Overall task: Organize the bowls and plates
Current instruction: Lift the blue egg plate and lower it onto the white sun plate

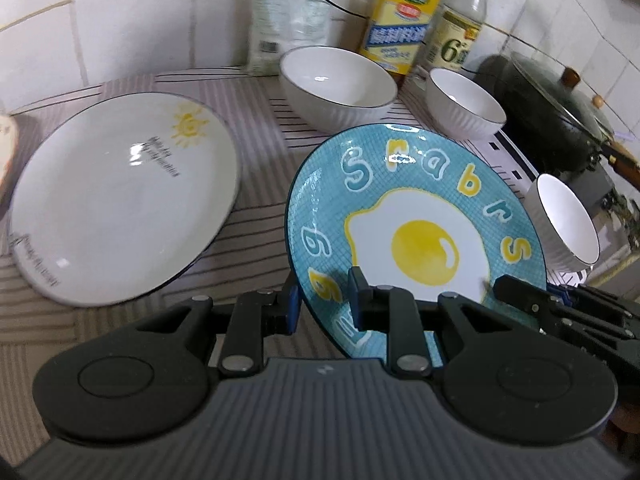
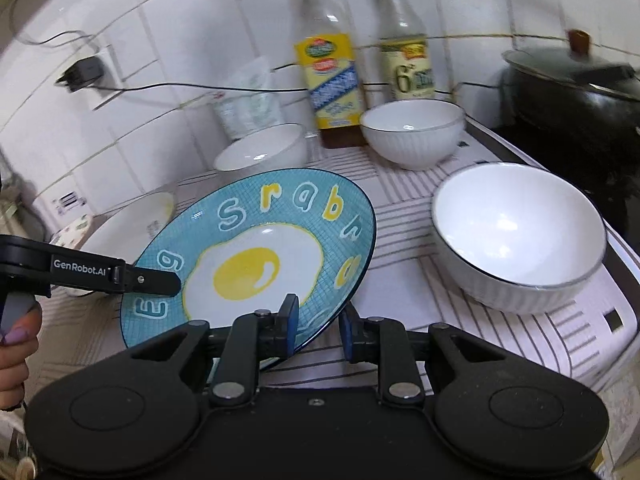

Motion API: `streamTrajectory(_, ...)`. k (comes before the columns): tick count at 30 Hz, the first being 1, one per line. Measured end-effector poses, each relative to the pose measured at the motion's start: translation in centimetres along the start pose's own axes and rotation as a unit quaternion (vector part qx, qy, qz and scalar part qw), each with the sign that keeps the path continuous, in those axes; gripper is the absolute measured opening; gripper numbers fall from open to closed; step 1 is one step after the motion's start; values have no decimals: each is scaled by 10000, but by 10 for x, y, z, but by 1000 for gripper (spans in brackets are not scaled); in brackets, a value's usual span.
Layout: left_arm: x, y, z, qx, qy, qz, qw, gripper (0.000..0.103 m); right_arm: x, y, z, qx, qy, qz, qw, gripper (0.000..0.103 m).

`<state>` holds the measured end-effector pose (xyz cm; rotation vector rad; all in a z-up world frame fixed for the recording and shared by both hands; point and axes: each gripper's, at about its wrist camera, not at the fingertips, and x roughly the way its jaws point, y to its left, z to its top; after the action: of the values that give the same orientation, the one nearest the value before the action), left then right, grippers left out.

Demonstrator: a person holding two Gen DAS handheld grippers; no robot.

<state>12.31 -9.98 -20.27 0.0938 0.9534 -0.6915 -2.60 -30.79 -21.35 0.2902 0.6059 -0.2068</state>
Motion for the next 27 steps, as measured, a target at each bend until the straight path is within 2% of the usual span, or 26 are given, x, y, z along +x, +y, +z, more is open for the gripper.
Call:
streamTrajectory(10, -59, 27, -6, -229, -174, 356, 9990, 22, -6, 34, 12, -314, -16, 565, 9979, 26)
streamTrajectory(17, -93, 58, -9, -599, -429, 642, 9952, 22, 1, 71, 23, -581, -96, 921, 9940, 26)
streamTrajectory(27, -109, 109, -3, -1247, -675, 959, 9852, 22, 34, 123, 57, -1209, 41, 1495, 9813, 26)
